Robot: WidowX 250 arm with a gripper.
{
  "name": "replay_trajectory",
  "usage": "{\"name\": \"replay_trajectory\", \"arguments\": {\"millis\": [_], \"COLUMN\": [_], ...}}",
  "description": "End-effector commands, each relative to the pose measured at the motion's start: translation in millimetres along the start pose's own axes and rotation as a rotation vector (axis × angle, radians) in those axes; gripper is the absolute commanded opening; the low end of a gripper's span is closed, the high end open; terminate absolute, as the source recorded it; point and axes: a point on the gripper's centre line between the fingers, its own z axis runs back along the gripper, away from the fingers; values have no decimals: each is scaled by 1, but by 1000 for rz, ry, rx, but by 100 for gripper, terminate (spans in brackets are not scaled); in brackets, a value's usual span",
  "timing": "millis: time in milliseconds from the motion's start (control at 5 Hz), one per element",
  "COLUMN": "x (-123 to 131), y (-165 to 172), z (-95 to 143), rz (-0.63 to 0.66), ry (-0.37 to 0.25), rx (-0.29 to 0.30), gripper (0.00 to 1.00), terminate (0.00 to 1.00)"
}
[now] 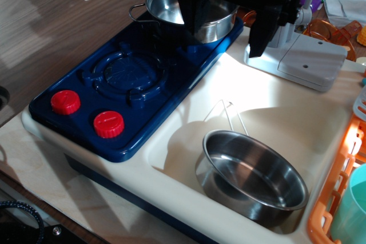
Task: Put pan on stove from sink
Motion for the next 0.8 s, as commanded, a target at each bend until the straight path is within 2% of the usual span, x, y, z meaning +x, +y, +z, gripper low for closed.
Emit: {"name": "replay_trajectory", "arguments": {"millis": [0,200,400,600], "x": [0,-20,-40,-54], "y": [0,-22,-33,-37], "z": [0,5,9,0], "rz": [0,134,243,351], "ry": [0,-28,-9,39], "rx": [0,67,92,76], "gripper": [100,100,100,100], "terminate": [0,0,0,0]}}
